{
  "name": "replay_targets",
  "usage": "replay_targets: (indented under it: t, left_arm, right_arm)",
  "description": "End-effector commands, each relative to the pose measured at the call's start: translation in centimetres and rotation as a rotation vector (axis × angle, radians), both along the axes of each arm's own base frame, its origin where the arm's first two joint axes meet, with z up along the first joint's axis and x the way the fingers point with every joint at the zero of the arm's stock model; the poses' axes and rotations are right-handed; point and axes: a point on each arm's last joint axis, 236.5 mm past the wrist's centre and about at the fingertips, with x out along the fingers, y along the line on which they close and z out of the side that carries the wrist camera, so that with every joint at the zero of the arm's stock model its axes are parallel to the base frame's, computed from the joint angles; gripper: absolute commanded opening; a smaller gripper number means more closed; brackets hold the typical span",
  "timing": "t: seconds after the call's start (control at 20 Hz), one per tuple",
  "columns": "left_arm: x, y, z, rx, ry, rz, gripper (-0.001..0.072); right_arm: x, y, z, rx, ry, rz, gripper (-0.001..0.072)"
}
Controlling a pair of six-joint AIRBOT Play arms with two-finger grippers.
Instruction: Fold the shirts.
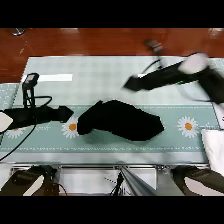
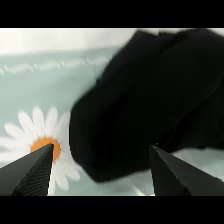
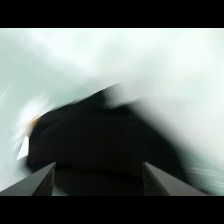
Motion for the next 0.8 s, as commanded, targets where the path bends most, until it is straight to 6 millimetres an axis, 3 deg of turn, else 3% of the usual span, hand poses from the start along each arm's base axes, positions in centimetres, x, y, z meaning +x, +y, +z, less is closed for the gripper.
replay_targets:
  t: [0.0,0.1,0.2,0.3,0.35,0.5,0.75]
  left_arm:
    - [-4.2,-0.1,-2.1,0.015,0.186,-0.048,0.0702]
    - [-4.7,0.8,-4.8,0.008,0.265,0.035,0.0702]
    - [-5.3,1.1,-7.7,-0.044,0.360,0.097,0.0702]
    - [-5.1,-0.3,-8.2,-0.201,0.388,0.120,0.0702]
    - [-4.6,-1.2,-7.9,-0.294,0.376,0.138,0.0702]
    - [-4.2,-2.6,-8.7,-0.453,0.372,0.215,0.0702]
    - [-3.5,-5.8,-10.9,-0.511,0.333,0.192,0.0702]
  right_arm:
    - [0.8,-17.0,0.7,-0.121,0.032,-0.327,0.0624]
    - [-2.4,-23.9,-2.1,-0.095,0.095,-0.560,0.0621]
    - [-6.7,-26.1,-6.7,-0.057,0.174,-0.706,0.0620]
    - [-10.4,-24.8,-10.7,-0.011,0.253,-0.737,0.0620]
    - [-11.3,-23.5,-11.9,0.027,0.271,-0.748,0.0620]
    - [-12.1,-20.0,-13.4,0.167,0.297,-0.727,0.0619]
    - [-12.7,-19.4,-14.0,0.187,0.324,-0.724,0.0619]
